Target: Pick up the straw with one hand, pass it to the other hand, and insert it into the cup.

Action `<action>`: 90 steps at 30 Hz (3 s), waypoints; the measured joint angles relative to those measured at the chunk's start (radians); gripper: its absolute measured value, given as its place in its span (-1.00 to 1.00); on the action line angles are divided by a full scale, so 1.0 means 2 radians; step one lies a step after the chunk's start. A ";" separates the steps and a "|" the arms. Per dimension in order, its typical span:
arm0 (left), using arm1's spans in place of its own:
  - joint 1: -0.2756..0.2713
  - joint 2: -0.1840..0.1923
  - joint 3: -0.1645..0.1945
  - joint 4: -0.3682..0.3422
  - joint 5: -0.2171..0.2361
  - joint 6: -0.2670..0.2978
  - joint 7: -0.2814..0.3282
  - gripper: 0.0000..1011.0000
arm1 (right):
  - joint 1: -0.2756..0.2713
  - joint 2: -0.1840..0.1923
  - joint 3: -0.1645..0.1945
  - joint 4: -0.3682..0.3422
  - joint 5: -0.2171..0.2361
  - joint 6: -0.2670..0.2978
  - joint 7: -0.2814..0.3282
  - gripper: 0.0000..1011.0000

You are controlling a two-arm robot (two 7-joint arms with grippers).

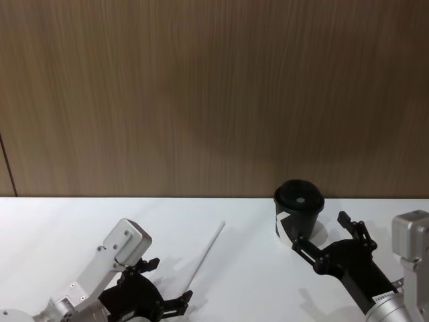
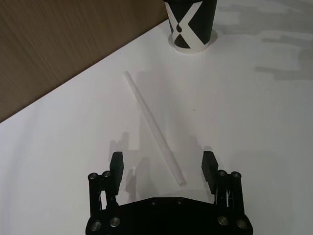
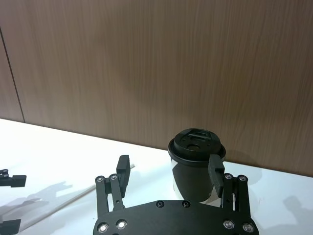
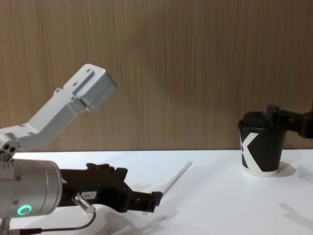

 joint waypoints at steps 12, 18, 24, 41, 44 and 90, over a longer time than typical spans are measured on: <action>0.001 -0.020 -0.002 0.008 0.003 0.022 0.014 0.98 | 0.000 0.000 0.000 0.000 0.000 0.000 0.000 0.98; 0.002 -0.030 -0.005 0.010 0.001 0.041 0.022 0.98 | 0.000 0.000 0.000 0.000 0.000 0.000 0.000 0.98; 0.003 -0.040 -0.009 0.010 -0.001 0.058 0.027 0.98 | 0.000 0.000 0.000 0.000 0.000 0.000 0.000 0.98; 0.002 -0.051 -0.012 0.011 -0.003 0.082 0.028 0.50 | 0.000 0.000 0.000 0.000 0.000 0.000 0.000 0.98; 0.002 -0.052 -0.012 0.011 -0.003 0.084 0.028 0.39 | 0.000 0.000 0.000 0.000 0.000 0.000 0.000 0.98; 0.001 -0.055 -0.012 0.012 -0.002 0.091 0.029 -0.23 | 0.000 0.000 0.000 0.000 0.000 0.000 0.000 0.98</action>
